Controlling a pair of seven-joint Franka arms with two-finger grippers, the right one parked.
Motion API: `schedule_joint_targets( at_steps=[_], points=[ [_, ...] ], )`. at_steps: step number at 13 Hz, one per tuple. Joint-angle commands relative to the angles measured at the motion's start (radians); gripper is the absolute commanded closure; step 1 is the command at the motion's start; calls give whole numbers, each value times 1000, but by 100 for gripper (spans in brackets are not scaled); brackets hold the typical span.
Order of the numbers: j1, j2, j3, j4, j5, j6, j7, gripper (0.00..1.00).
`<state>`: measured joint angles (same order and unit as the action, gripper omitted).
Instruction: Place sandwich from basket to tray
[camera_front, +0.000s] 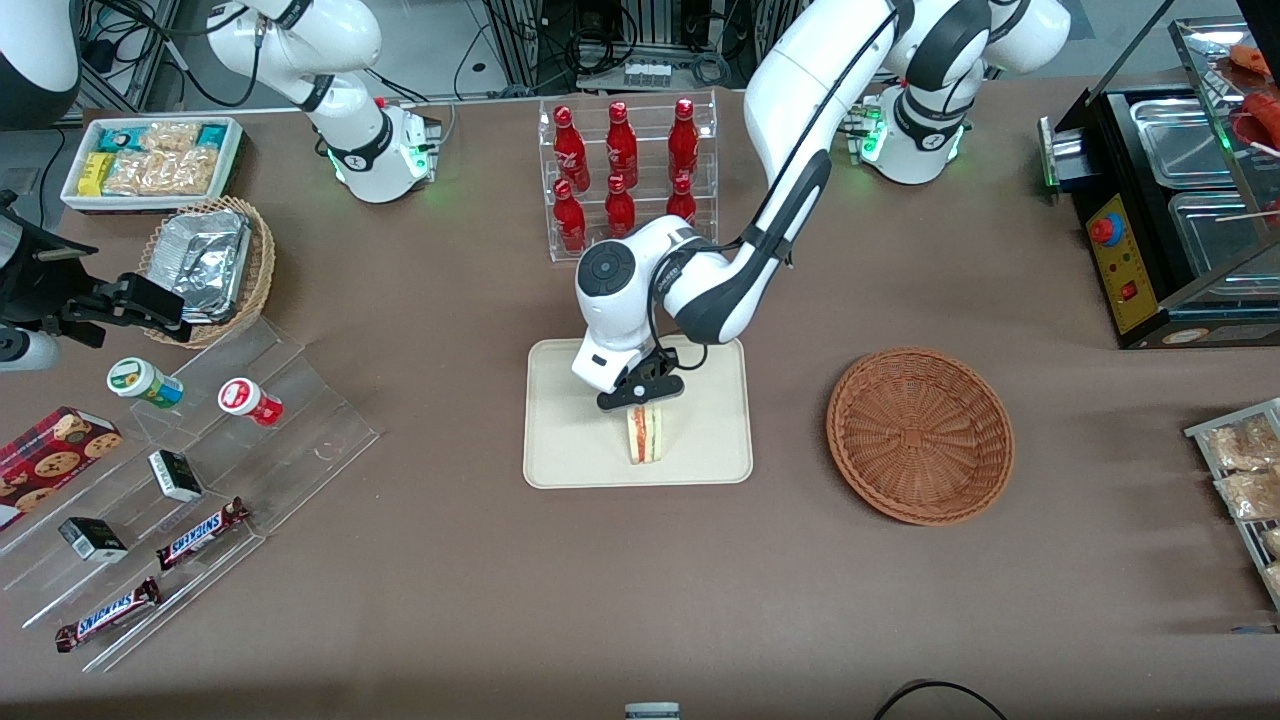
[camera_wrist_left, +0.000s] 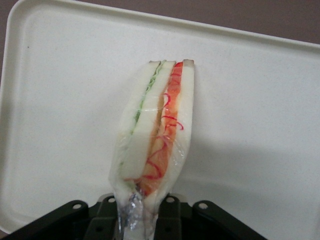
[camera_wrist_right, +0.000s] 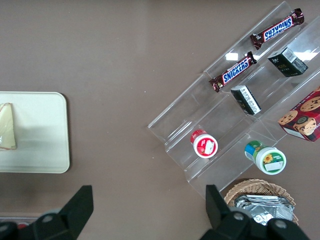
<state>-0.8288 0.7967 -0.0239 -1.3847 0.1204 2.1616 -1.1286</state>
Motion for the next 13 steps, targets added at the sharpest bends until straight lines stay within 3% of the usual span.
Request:
schedule_joint_targets(
  at_steps=[1, 5, 13],
  points=[
    [-15, 6, 13, 23, 16, -20, -25, 2],
    [20, -103, 18, 33, 4, -126, -25, 1],
    [239, -330, 18, 27, -44, -391, 7, 1]
  ],
)
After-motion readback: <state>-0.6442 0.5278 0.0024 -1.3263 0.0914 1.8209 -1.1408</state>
